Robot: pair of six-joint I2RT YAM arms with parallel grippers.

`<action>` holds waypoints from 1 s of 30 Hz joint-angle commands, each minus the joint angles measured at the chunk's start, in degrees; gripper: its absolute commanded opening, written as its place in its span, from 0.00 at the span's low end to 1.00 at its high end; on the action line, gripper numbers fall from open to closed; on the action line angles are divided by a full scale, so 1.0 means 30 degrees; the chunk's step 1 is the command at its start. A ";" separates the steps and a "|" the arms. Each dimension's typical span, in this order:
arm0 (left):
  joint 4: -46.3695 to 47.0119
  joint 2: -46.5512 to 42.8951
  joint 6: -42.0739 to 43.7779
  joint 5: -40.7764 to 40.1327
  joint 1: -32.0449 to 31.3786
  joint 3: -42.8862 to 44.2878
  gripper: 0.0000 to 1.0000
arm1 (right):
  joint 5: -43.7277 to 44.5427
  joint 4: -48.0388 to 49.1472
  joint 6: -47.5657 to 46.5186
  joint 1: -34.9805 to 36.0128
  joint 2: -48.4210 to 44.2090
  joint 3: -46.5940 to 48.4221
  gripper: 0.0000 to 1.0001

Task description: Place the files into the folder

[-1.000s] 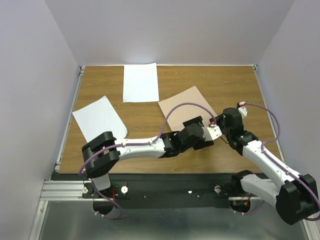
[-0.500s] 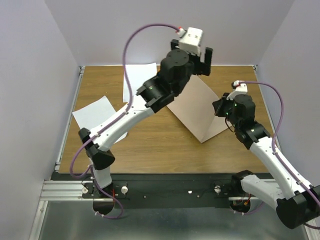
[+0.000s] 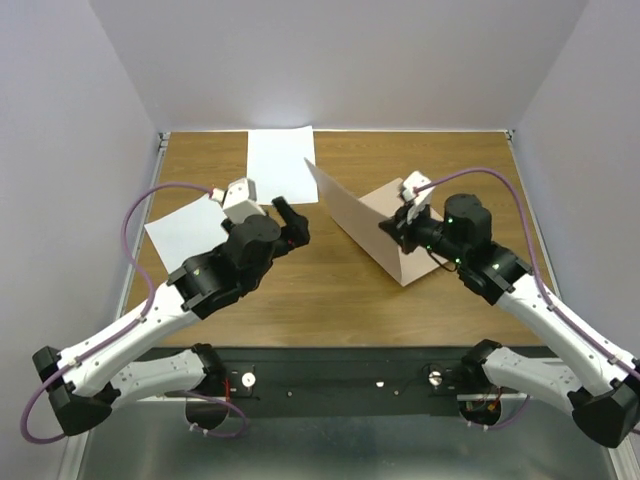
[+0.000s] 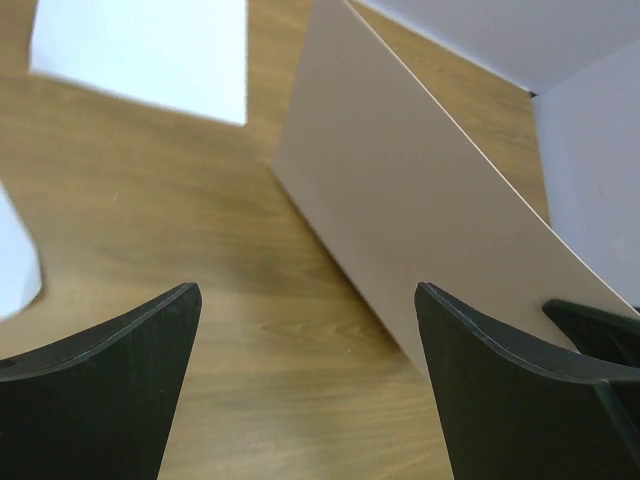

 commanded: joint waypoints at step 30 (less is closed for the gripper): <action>-0.8850 -0.5791 -1.0096 -0.3263 0.0225 -0.3854 0.98 | 0.6884 0.1410 0.1543 1.2728 0.6735 0.3051 1.00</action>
